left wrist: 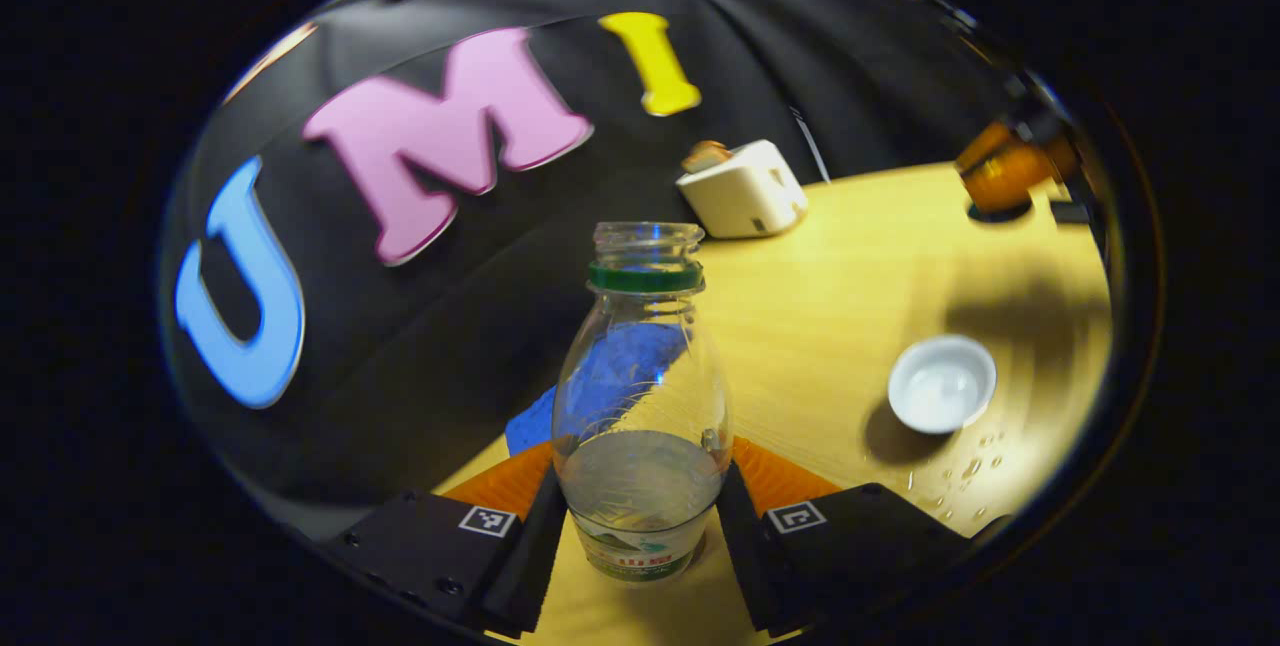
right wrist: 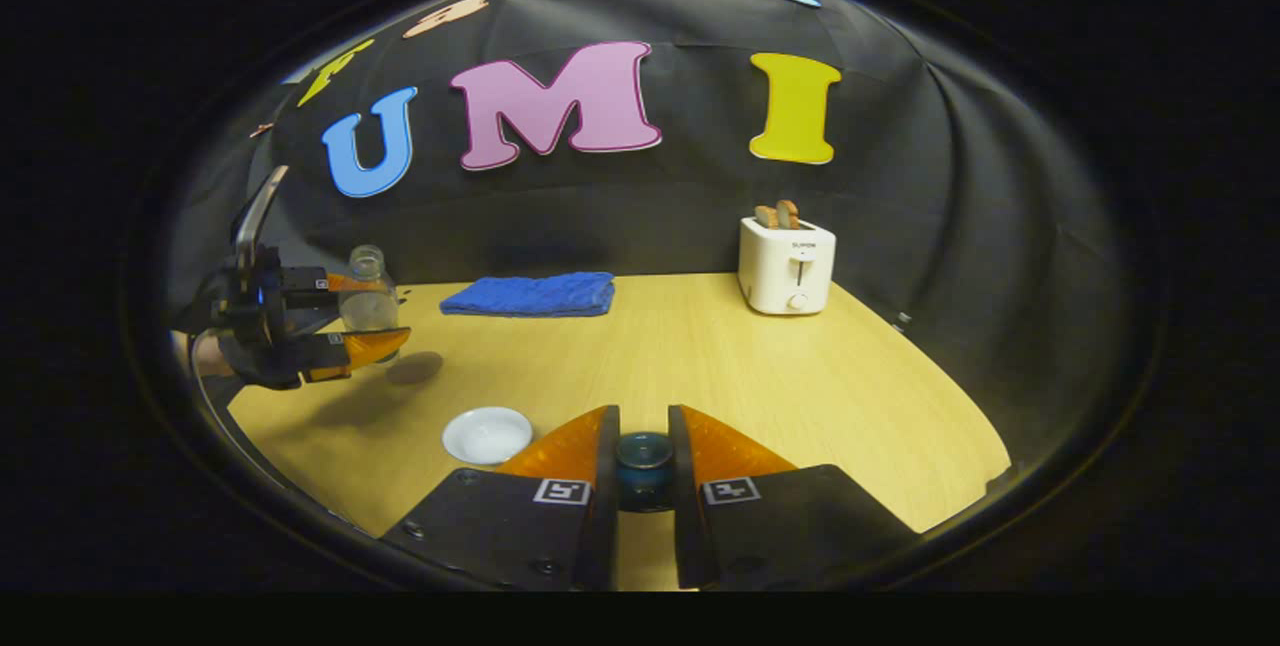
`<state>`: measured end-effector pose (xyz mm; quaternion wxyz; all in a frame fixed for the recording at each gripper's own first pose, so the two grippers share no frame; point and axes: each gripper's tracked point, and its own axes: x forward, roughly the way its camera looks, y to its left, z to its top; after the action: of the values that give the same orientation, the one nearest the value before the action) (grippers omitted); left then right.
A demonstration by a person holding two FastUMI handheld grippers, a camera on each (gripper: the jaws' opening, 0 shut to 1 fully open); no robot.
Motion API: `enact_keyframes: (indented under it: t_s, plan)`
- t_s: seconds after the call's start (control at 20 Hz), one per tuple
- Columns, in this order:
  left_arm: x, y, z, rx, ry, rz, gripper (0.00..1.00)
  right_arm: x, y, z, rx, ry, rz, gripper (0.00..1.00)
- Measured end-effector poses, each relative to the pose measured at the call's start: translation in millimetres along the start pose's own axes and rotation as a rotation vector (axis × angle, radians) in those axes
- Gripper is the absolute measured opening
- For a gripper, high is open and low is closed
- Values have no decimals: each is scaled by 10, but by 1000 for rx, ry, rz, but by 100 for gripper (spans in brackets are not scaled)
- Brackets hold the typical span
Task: Open the teacup lid with one hand, grasp the water bottle and pour water into the teacup with the other hand; after pouring, place the water bottle on the coaster and then close the teacup lid.
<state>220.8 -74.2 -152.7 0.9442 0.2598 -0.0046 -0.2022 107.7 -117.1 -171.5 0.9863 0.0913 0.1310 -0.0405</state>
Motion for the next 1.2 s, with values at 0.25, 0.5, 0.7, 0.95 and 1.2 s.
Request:
enact_keyframes:
  t_s: [0.25,0.5,0.7,0.95,1.2]
  plan:
    - [195,109,-49,-451,-97,75,76,242,389,23,-31,-15,61,26]
    - [135,-14,-114,-550,-88,84,76,395,488,122,-11,-37,70,26]
    - [236,-141,-471,-600,-56,102,76,439,514,108,2,-38,51,26]
    - [239,-116,-455,-606,-89,120,77,459,567,32,15,-20,54,26]
    - [180,-106,-450,-621,-85,135,86,431,673,-62,29,1,78,26]
